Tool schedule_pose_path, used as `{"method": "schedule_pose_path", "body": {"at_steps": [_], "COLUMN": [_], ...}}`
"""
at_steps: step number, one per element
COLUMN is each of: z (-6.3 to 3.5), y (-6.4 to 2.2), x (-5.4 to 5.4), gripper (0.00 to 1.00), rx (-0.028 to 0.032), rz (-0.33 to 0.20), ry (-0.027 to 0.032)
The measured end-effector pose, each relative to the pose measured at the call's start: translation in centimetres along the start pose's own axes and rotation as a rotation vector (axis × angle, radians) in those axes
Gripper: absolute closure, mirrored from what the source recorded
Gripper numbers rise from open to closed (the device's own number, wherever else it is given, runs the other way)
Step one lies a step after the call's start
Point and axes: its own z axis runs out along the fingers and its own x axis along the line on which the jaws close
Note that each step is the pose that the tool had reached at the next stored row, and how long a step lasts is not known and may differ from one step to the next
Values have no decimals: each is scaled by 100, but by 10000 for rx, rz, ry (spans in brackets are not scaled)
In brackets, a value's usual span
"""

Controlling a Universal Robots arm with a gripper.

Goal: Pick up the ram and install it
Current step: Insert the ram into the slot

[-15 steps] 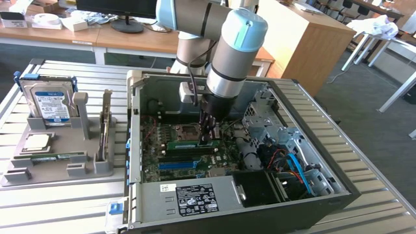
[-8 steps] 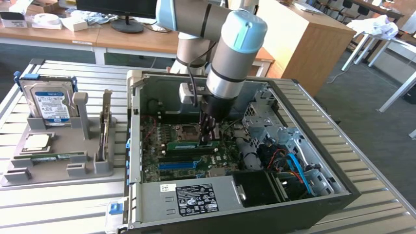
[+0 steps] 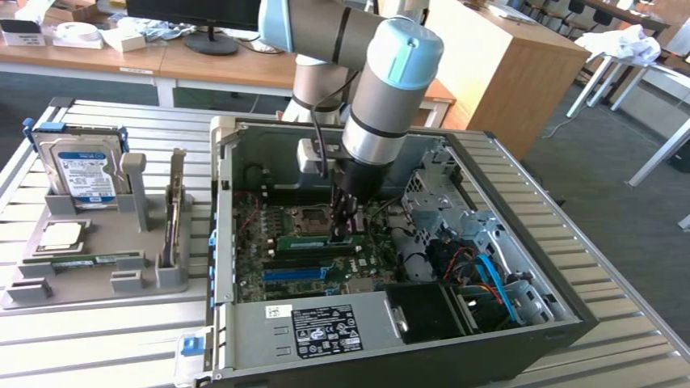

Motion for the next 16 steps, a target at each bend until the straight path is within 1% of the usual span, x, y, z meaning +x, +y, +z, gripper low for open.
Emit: {"method": "schedule_pose_path", "body": {"at_steps": [10, 16], "z": [33, 33], "y": [-2, 2], "x": [1, 1], "gripper": [89, 89], "rx": [1, 1], "rz": [-1, -1], "ry": [-3, 1]}}
